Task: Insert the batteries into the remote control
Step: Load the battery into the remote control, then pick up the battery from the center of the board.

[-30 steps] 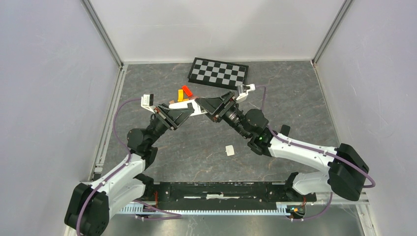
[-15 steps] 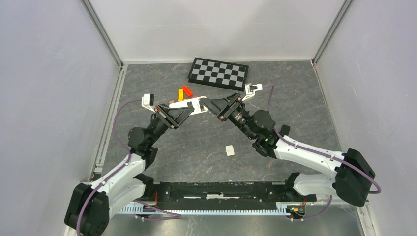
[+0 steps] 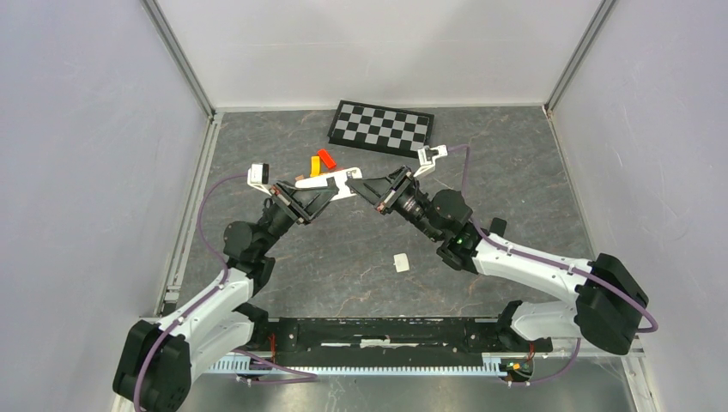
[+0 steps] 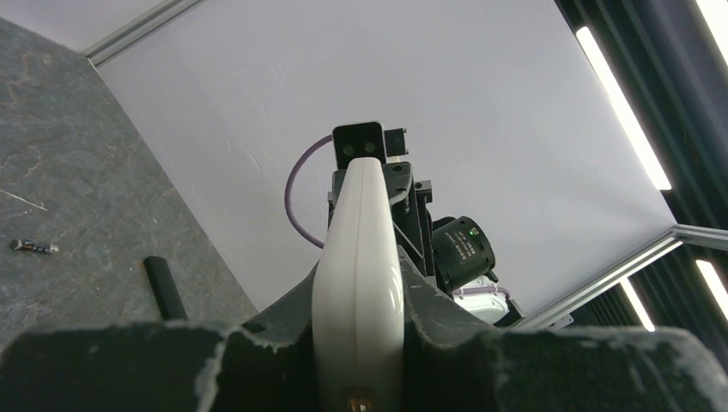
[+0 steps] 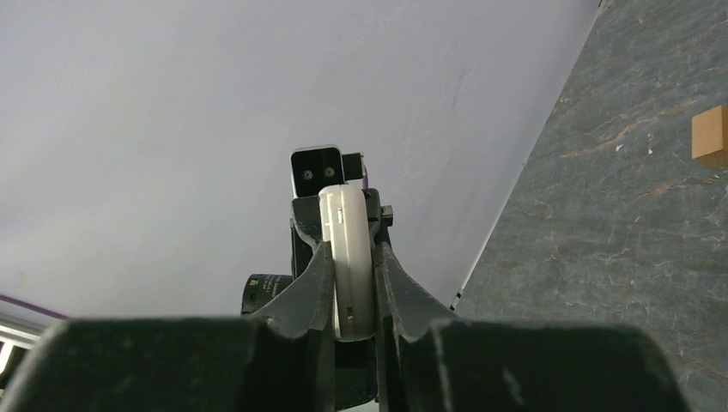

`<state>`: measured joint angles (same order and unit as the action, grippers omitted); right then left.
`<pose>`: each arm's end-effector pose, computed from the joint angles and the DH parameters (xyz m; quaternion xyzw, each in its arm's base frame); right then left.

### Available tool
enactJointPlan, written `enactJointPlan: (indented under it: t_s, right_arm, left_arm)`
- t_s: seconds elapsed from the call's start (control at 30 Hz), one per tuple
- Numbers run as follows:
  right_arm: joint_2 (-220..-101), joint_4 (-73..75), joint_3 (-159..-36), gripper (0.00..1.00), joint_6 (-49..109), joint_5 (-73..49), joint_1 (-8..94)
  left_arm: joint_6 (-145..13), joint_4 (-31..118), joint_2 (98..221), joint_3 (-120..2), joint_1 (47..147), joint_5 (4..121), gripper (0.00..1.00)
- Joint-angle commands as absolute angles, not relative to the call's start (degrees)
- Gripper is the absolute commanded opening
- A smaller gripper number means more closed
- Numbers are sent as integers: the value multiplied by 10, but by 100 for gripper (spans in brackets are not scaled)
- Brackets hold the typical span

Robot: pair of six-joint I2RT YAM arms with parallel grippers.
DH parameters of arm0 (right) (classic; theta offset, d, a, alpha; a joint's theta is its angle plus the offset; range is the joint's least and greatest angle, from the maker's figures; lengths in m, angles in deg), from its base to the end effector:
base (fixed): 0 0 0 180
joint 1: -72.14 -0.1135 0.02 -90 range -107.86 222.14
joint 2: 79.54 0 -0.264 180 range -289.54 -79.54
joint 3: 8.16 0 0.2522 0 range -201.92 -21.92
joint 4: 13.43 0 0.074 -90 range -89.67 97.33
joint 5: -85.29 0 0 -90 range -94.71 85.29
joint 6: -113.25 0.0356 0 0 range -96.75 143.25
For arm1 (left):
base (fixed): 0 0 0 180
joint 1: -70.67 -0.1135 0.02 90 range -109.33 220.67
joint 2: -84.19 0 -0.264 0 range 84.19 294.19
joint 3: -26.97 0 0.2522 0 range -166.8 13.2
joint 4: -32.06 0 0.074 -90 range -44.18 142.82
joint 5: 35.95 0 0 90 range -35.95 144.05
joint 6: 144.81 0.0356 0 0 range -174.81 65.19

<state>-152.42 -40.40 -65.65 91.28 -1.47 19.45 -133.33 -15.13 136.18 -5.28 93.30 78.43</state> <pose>0.1790 0.2316 0.3209 0.1060 0.6233 0.6643 0.3986 0.1690 -0.0864 0.2854 -0.0784 0.5328 -0.7149 0.4459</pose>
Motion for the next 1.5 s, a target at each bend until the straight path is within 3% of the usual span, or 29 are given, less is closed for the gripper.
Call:
enactJointPlan:
  t_s: [0.0,0.07,0.13,0.2,0.33,0.4,0.5,0.67,0.8,0.9,1.03,1.2,1.37,1.47]
  right_arm:
    - [-1526,-399,-670,12,917,-22,198]
    - [-1525,-403,-665,9,921,-25,199]
    - [-1526,-403,-664,13,921,-28,199]
    - [-1523,-403,-664,28,921,-32,200]
    - [-1508,-407,-662,65,899,-40,208]
    - [-1491,-390,-662,77,868,-45,214]
    - [-1452,-320,-670,83,797,-42,225]
    - [-1382,-129,-693,83,639,20,241]
    - [-1383,112,-738,77,562,140,270]
    - [-1408,208,-744,71,555,181,308]
    - [-1450,213,-730,65,504,170,358]
    - [-1527,156,-735,63,304,86,422]
    - [-1663,207,-806,61,156,-31,489]
    - [-1722,231,-837,61,98,-42,497]
  left_arm:
    - [-1322,-175,1352,-73,932,789,2]
    - [-1321,-175,1352,-74,933,788,2]
    - [-1319,-173,1352,-74,932,789,2]
    - [-1318,-171,1352,-74,933,789,2]
    - [-1309,-160,1349,-71,932,789,2]
    - [-1294,-138,1345,-70,932,789,2]
    - [-1253,-66,1329,-67,932,783,2]
    - [-1203,9,1306,-54,931,779,2]
    - [-1166,78,1275,-44,930,775,2]
    - [-1140,124,1251,-37,930,772,2]
    - [-1119,151,1223,-32,930,786,2]
    - [-1098,180,1207,-43,931,817,2]
    - [-1092,188,1218,-53,930,846,2]
    - [-1098,179,1238,-59,931,865,2]
